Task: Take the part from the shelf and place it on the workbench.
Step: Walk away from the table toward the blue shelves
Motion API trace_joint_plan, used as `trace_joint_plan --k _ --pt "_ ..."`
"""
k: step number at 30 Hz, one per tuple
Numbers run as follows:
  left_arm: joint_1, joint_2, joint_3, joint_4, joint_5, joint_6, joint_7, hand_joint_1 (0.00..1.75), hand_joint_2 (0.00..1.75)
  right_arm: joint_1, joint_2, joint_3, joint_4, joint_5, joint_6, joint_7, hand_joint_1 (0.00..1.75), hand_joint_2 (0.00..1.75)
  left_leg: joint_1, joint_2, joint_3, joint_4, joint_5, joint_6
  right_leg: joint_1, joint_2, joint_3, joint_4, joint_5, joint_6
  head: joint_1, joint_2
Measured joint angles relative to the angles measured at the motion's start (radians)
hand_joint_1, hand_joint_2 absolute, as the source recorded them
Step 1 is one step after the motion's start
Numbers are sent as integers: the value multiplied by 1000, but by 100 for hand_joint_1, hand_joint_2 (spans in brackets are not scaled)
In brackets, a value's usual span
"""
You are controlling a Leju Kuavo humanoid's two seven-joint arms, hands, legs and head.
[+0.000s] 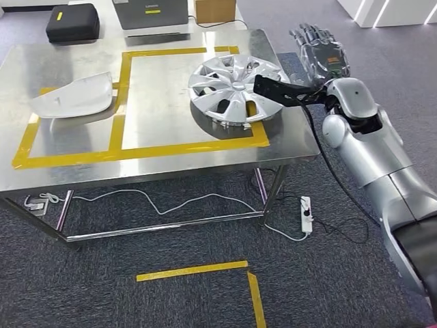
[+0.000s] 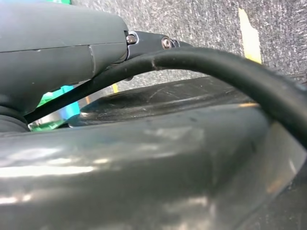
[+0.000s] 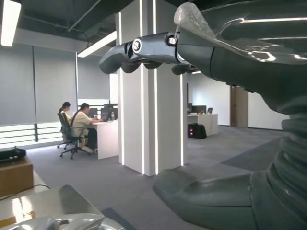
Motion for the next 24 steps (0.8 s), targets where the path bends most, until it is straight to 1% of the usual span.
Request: trace_joint_plan --k 1,2,3,4,5,6,7,8,9,10,11,12,13,14,15,16,17,18,19,20,21,22,23,24 --pt "1 -1 4 -1 2 3 -2 0 0 38 -14 -13 -38 -9 -15 0 0 175 0 -2 -2 -6 1 7 1 -1 -1 -3 8 8 1 0" --pt "3 -2 9 -3 5 7 -3 0 0 89 -29 -29 -84 -21 -38 0 0 175 1 -1 -6 -9 6 15 -1 -1 -6 -2 4 14 0 0" --pt "4 -4 13 -6 7 11 -5 0 0 150 -47 -50 -133 -34 -65 -2 0 175 2 -2 -11 -12 13 25 -2 0 -13 10 -16 18 2 0" --pt "6 -5 18 -9 9 14 -6 0 0 222 -63 -78 -187 -47 -96 -9 0 175 3 -2 -18 -15 21 37 -2 1 -24 43 -52 21 4 0" --pt "8 -7 24 -14 10 17 -9 0 0 302 -75 -113 -242 -59 -127 -21 0 175 3 -3 -25 -16 29 47 -3 3 -41 97 -101 22 7 0" --pt "11 -8 31 -18 11 19 -12 0 0 385 -83 -149 -292 -68 -152 -36 0 175 0 -5 -34 -16 36 54 -2 4 -59 164 -148 23 9 0" --pt "15 -10 38 -22 11 22 -16 0 0 471 -86 -187 -340 -76 -177 -59 0 175 -4 -6 -44 -15 43 60 -1 5 -73 229 -179 23 10 0" --pt "17 -11 45 -26 11 26 -21 0 0 556 -87 -224 -383 -82 -199 -82 0 175 -8 -6 -54 -14 50 62 0 5 -77 271 -189 23 10 0" --pt "20 -13 52 -29 11 31 -27 0 0 636 -85 -259 -420 -87 -222 -107 0 175 -13 -6 -64 -12 56 64 1 5 -66 281 -179 20 10 0" --pt "21 -14 59 -33 13 35 -35 0 0 712 -80 -291 -454 -92 -246 -133 0 175 -18 -6 -74 -10 61 65 3 5 -37 256 -155 14 10 0" --pt "22 -16 67 -36 16 39 -43 0 0 781 -71 -322 -483 -98 -268 -158 0 175 -21 -6 -82 -9 66 65 7 5 9 198 -130 5 10 0" --pt "22 -18 74 -39 21 43 -52 0 0 846 -57 -349 -508 -107 -291 -184 0 175 -25 -5 -88 -8 71 63 12 3 64 126 -118 -7 10 0" --pt "22 -19 82 -42 26 46 -62 0 0 907 -35 -373 -528 -121 -312 -211 0 175 -27 -3 -92 -7 76 61 17 0 113 56 -116 -15 9 0" --pt "22 -20 91 -44 33 49 -72 0 0 964 -10 -394 -541 -139 -330 -238 0 175 -27 -1 -95 -7 82 56 22 -1 148 5 -121 -22 9 0" --pt "22 -21 100 -47 40 51 -83 0 0 1017 17 -410 -547 -163 -340 -267 0 131 -25 2 -98 -8 88 51 26 -2 164 -23 -126 -26 9 0" --pt "22 -21 111 -49 51 52 -97 0 0 1063 50 -425 -540 -204 -339 -302 0 87 -24 3 -99 -10 94 44 27 -2 165 -37 -124 -29 9 0" --pt "22 -20 122 -52 64 54 -112 0 0 1098 86 -439 -514 -268 -320 -339 0 44 -22 4 -101 -11 94 38 27 -3 163 -44 -116 -34 10 0" --pt "22 -19 135 -54 77 56 -127 0 0 1122 124 -458 -468 -350 -289 -386 0 0 -22 5 -104 -3 80 31 24 -3 158 -53 -108 -42 9 0" --pt "21 -17 149 -56 88 58 -140 0 0 1135 164 -481 -401 -435 -256 -436 0 0 -21 5 -111 21 49 23 21 -4 153 -61 -98 -50 7 0" --pt "21 -15 161 -57 96 59 -149 0 0 1142 203 -508 -321 -504 -230 -485 0 0 -18 5 -122 63 4 16 18 -5 147 -65 -88 -55 6 0" --pt "20 -14 173 -58 100 60 -154 0 0 1144 233 -535 -244 -547 -215 -529 0 0 -15 5 -136 118 -44 9 16 -4 138 -66 -79 -58 4 0" --pt "20 -13 181 -58 102 60 -158 0 0 1146 260 -561 -174 -568 -211 -562 0 0 -11 5 -148 178 -79 3 14 -5 129 -65 -70 -57 2 0" --pt "20 -12 187 -59 104 60 -160 0 0 1146 282 -584 -116 -576 -208 -582 0 0 -7 5 -154 225 -88 -3 12 -5 116 -63 -62 -55 2 0" --pt "19 -11 193 -59 104 60 -161 0 0 1146 298 -603 -71 -578 -204 -588 0 44 -3 5 -149 249 -73 -8 9 -5 103 -58 -54 -51 1 0"
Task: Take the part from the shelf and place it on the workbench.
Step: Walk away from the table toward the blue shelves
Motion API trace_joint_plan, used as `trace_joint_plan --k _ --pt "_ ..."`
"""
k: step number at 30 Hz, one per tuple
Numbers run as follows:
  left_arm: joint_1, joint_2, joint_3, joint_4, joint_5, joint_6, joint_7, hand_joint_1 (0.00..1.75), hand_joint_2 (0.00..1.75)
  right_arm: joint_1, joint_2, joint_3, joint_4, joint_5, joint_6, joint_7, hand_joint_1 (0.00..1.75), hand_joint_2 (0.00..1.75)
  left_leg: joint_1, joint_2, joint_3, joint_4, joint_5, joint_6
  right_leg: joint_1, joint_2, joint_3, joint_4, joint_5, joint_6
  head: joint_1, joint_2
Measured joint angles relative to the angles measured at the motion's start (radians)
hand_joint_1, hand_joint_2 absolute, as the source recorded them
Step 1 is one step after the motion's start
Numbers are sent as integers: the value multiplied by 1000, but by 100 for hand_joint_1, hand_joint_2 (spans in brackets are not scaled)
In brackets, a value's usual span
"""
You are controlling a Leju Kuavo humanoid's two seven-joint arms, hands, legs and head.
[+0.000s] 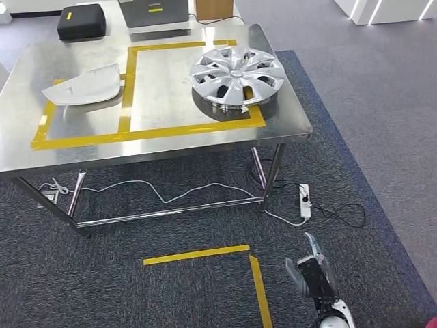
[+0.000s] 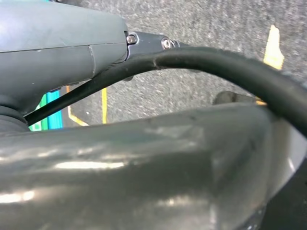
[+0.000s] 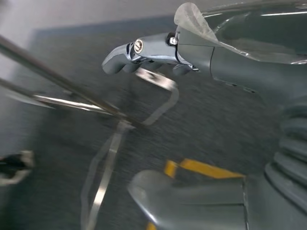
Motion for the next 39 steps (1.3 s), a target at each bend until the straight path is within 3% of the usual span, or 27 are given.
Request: trace_joint_plan --k 1,3,4,6,8,10,12,14,19,21,35,39 --pt "0 1 4 0 0 1 -1 0 44 0 14 -16 34 1 5 0 0 87 4 0 17 -5 31 -5 -3 0 -15 6 7 4 0 0" --pt "-1 1 10 0 0 6 -3 0 131 -3 32 -40 74 1 23 19 0 175 12 0 97 -107 80 -14 -6 2 -41 24 15 14 -1 0" --pt "-2 2 13 0 0 13 -5 0 175 -9 38 -53 96 -3 35 32 0 175 15 -2 142 -181 76 -14 -5 4 -53 37 15 19 -1 0" --pt "-6 4 18 0 -4 33 -4 0 175 -36 46 -94 186 -12 40 38 0 175 18 -3 195 -272 44 -4 0 10 -71 57 16 14 0 0" --pt "-7 10 23 0 -17 55 -3 0 87 -77 51 -150 338 -20 13 -2 0 87 14 0 196 -283 35 11 1 13 -77 60 22 12 2 0" --pt "-6 20 24 0 -23 70 -34 0 0 -103 55 -205 492 -24 11 -38 0 0 10 2 193 -283 40 19 -2 13 -74 54 32 23 2 0" --pt "-6 32 26 0 -22 65 -82 0 0 -111 57 -245 614 -12 44 -31 0 0 8 2 191 -283 44 23 -4 13 -72 47 40 31 3 0" --pt "-6 44 26 0 -26 62 -116 0 0 -111 63 -262 712 17 72 34 0 0 7 3 190 -283 46 25 -6 14 -72 44 44 37 3 0" --pt "-10 60 26 4 -54 84 -77 0 0 -116 88 -261 850 120 105 377 0 0 4 4 190 -282 47 27 -9 15 -73 43 48 44 2 0" --pt "-13 63 26 10 -55 87 -48 0 0 -119 95 -249 875 157 124 448 0 0 4 4 189 -282 48 26 -9 15 -74 43 48 45 2 0" --pt "-32 66 33 45 -59 72 -13 0 0 -142 99 -202 920 218 110 426 0 0 5 4 184 -282 56 22 -8 15 -80 44 55 46 2 0" --pt "-36 70 33 49 -65 59 -3 0 0 -148 104 -192 925 229 93 414 0 0 2 6 180 -289 80 39 -14 15 -81 30 71 64 2 0"
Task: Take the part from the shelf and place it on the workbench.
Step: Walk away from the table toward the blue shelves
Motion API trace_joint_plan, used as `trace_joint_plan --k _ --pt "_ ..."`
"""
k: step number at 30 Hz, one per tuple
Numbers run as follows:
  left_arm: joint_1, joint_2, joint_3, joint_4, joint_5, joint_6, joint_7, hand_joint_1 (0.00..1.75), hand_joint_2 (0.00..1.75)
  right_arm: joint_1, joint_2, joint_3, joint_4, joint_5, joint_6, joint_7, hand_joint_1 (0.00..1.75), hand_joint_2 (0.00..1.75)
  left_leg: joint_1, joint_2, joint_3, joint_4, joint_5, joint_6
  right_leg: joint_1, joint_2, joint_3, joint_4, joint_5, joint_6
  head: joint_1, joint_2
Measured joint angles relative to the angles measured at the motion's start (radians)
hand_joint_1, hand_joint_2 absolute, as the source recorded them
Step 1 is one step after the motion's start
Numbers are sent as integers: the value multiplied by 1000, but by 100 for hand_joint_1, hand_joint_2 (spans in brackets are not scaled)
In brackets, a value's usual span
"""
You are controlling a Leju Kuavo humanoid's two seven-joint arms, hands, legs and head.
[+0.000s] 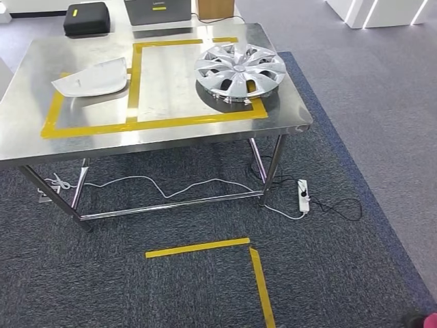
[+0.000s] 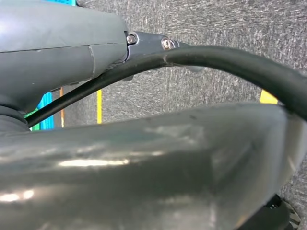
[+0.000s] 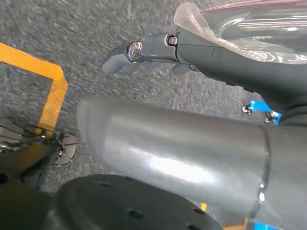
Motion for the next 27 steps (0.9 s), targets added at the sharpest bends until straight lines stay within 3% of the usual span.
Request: trace_joint_plan --k 2,5,6,7,9,11,12,16,19,20,22,23,24,25,27 --pt "-3 0 0 2 -4 -3 0 0 0 -3 1 1 3 0 -8 10 0 0 6 5 -4 -23 24 10 1 0 -18 38 -47 5 4 0" --pt "-3 -1 0 5 -9 -8 2 0 0 -6 1 1 5 -4 -12 38 0 0 10 12 -28 -25 43 12 -2 0 -76 227 -172 12 7 0" --pt "-3 -1 0 7 -10 -10 2 0 0 -5 1 1 6 -5 -12 46 0 0 11 14 -38 -21 47 9 -4 -1 -81 269 -191 15 7 0" --pt "-3 -2 0 8 -10 -12 2 0 0 -4 1 1 7 -5 -13 53 0 0 13 15 -48 -16 51 5 -7 -1 -65 272 -192 19 7 0" --pt "-4 -4 0 10 -11 -14 2 0 0 -4 1 0 8 -7 -14 62 0 0 21 15 -69 0 56 -6 -17 -3 23 164 -159 30 7 0" --pt "-5 -4 0 11 -11 -14 2 0 0 -8 2 0 8 -8 -15 65 0 0 24 15 -86 18 58 -20 -23 -2 101 44 -146 41 9 0" --pt "-6 -4 0 11 -11 -14 2 0 0 -10 2 0 8 -8 -16 66 0 0 23 15 -90 23 58 -24 -24 -1 116 18 -151 44 9 0" --pt "-6 -3 0 11 -11 -14 2 0 0 -12 3 0 8 -9 -16 66 0 0 21 15 -93 27 57 -28 -20 1 117 14 -156 43 11 0" --pt "-7 -4 0 12 -11 -14 2 0 0 -12 4 0 8 -10 -16 66 0 0 21 14 -98 33 61 -36 -17 9 111 23 -143 18 10 0" --pt "-7 -5 0 13 -11 -14 2 0 0 -12 4 0 9 -11 -17 68 0 0 23 13 -107 49 44 -45 -15 8 97 28 -131 -4 7 0" --pt "-6 -6 0 15 -11 -14 2 0 0 -12 4 0 10 -13 -18 70 0 0 24 9 -144 185 -63 -55 -4 1 51 38 -96 -40 -2 0" --pt "-5 -6 0 15 -11 -14 2 0 0 -11 4 0 11 -13 -19 70 0 0 23 7 -154 256 -121 -55 2 -2 26 40 -75 -55 -6 0" --pt "-6 -6 0 15 -11 -14 2 0 0 -11 4 0 11 -13 -19 70 0 0 19 7 -144 296 -154 -49 8 -3 7 41 -60 -57 -9 0" --pt "-6 -6 0 15 -11 -14 2 0 0 -11 4 0 11 -14 -20 71 0 0 14 7 -106 262 -145 -42 12 -3 -7 41 -49 -57 -8 0" --pt "-10 -6 0 15 -13 -14 1 0 0 -13 4 0 11 -18 -23 74 0 0 3 6 11 104 -108 -20 18 -3 -29 42 -26 -56 -8 0"
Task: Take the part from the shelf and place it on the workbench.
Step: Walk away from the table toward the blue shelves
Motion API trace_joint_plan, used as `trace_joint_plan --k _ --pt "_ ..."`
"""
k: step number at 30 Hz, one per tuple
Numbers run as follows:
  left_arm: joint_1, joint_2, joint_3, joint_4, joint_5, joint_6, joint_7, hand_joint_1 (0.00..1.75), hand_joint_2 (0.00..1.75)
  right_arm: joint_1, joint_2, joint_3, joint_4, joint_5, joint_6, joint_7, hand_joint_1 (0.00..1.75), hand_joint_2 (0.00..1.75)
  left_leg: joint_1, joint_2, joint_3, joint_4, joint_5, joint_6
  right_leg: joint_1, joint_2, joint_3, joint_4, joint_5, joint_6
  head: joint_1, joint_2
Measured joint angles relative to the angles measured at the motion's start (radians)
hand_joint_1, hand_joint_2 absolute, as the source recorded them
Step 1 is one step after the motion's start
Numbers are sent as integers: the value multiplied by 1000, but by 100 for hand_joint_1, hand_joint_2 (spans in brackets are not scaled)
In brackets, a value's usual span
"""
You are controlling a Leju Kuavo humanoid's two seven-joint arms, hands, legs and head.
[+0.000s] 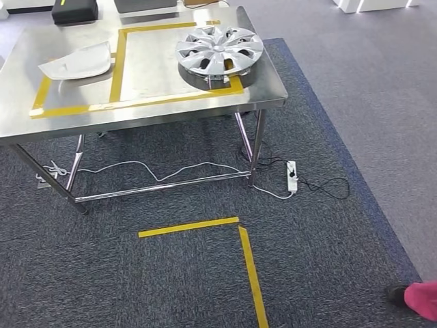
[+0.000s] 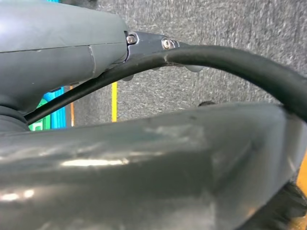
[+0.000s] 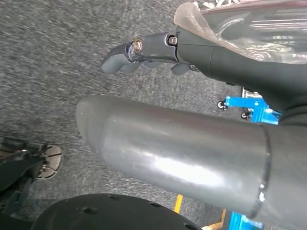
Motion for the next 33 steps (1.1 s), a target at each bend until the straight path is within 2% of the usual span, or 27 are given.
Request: trace_joint_plan --k 1,2,5,6,7,8,10,11,12,13,14,15,16,17,18,19,21,22,23,25,26,27,28,29,30,31,33 --pt "-3 -1 0 0 -1 0 -1 0 0 0 0 0 0 -1 -4 1 0 0 -7 0 45 -69 17 8 1 0 -5 -1 11 3 1 0" --pt "-5 -1 0 0 -2 0 -1 0 0 -1 1 0 0 -2 -8 2 0 0 -13 0 70 -112 27 14 1 -2 -8 -2 21 7 0 0" --pt "-6 -4 0 1 -4 1 -2 0 0 0 1 -2 0 -3 -20 9 0 0 -22 2 61 -119 56 26 -7 -4 -10 -13 49 27 -5 0" --pt "-5 -5 0 1 -4 1 -3 0 0 2 1 -3 1 -5 -23 12 0 0 -22 4 50 -121 71 32 -9 -4 -14 -11 39 33 -7 0" --pt "-4 -6 0 1 -5 2 -4 0 0 3 1 -3 2 -8 -25 14 0 0 -20 6 37 -123 87 40 -11 -3 -22 5 7 38 -5 0" --pt "-3 -7 0 1 -5 2 -6 0 0 5 1 -4 2 -11 -26 16 0 0 -18 8 22 -125 103 45 -12 -2 -33 40 -46 43 -3 0" --pt "-1 -10 0 1 -6 2 -11 0 0 7 1 -9 2 -17 -26 18 0 0 -19 10 -13 -124 130 50 -12 -1 -55 161 -159 50 5 0" --pt "0 -11 0 1 -6 2 -14 0 0 7 1 -14 2 -20 -26 17 0 0 -20 11 -32 -122 144 49 -12 -1 -57 222 -183 53 5 0" --pt "1 -12 0 1 -7 2 -16 0 0 7 1 -18 2 -23 -26 16 0 0 -20 13 -52 -119 158 48 -12 -1 -51 266 -182 55 5 0" --pt "1 -13 0 1 -8 2 -19 0 0 7 1 -22 2 -25 -25 16 0 0 -21 14 -73 -114 170 46 -12 -2 -30 278 -157 56 5 0" --pt "1 -14 0 1 -9 2 -20 0 0 7 1 -25 2 -28 -25 15 0 0 -21 15 -92 -109 181 44 -12 -2 9 254 -126 55 5 0" --pt "0 -15 0 1 -10 2 -21 0 0 6 1 -27 2 -31 -24 14 0 0 -21 16 -108 -102 190 41 -12 -2 66 195 -110 53 5 0" --pt "0 -17 0 1 -10 2 -22 0 0 4 1 -29 1 -34 -24 13 0 0 -22 15 -121 -95 198 37 -11 -2 137 112 -111 49 6 0" --pt "0 -19 0 1 -11 2 -23 0 0 2 1 -30 1 -37 -23 12 0 0 -23 15 -131 -88 207 32 -9 -2 196 31 -128 43 5 0" --pt "-1 -20 0 1 -12 3 -24 0 0 -1 1 -33 1 -40 -23 11 0 0 -24 16 -137 -83 216 27 -7 -1 235 -29 -149 36 5 0" --pt "0 -21 0 1 -12 3 -25 0 0 -2 1 -36 1 -43 -22 10 0 0 -24 16 -143 -81 226 22 -4 -1 250 -60 -160 28 6 0" --pt "3 -22 0 1 -13 4 -27 0 0 -2 2 -46 2 -53 -20 7 0 0 -21 13 -154 -76 230 9 -4 -3 231 -67 -149 11 5 0" --pt "5 -22 0 1 -13 6 -28 0 0 0 2 -51 2 -59 -19 4 0 0 -19 10 -162 -63 206 2 -6 -6 219 -67 -138 3 4 0" --pt "8 -22 0 1 -13 9 -29 0 0 1 3 -56 2 -65 -19 2 0 0 -16 6 -172 -32 163 -5 -7 -9 204 -67 -125 -4 2 0" --pt "11 -22 0 1 -13 13 -32 0 0 3 3 -67 2 -75 -18 -4 0 0 -11 3 -187 77 52 -16 -6 -11 173 -65 -100 -12 0 0" --pt "12 -23 0 1 -13 15 -33 0 0 4 3 -72 2 -78 -17 -6 0 0 -10 3 -190 137 19 -20 -5 -12 159 -62 -88 -11 -1 0" --pt "13 -23 0 1 -13 16 -34 0 0 4 3 -76 2 -80 -16 -8 0 0 -8 2 -186 180 15 -22 -5 -12 142 -58 -75 -10 -1 0" --pt "12 -23 0 1 -13 16 -35 0 0 4 3 -79 2 -82 -16 -8 0 0 -7 2 -171 195 34 -22 -5 -13 124 -52 -63 -9 -1 0" --pt "12 -24 0 1 -13 17 -35 0 0 3 3 -81 2 -82 -16 -9 0 0 -6 2 -142 177 66 -22 -5 -13 106 -45 -52 -6 -1 0" --pt "12 -24 0 1 -13 18 -35 0 0 3 3 -84 2 -83 -16 -10 0 0 -5 1 -98 126 93 -20 -5 -13 87 -37 -42 -3 -1 0" --pt "12 -24 0 1 -13 18 -35 0 0 3 3 -88 2 -82 -16 -10 0 0 -5 0 -45 53 101 -17 -4 -12 71 -30 -34 1 -1 0" --pt "10 -25 0 1 -12 19 -32 0 0 2 3 -94 2 -80 -16 -11 0 0 -8 -3 32 -76 77 -7 -2 -10 50 -20 -20 13 -1 0"
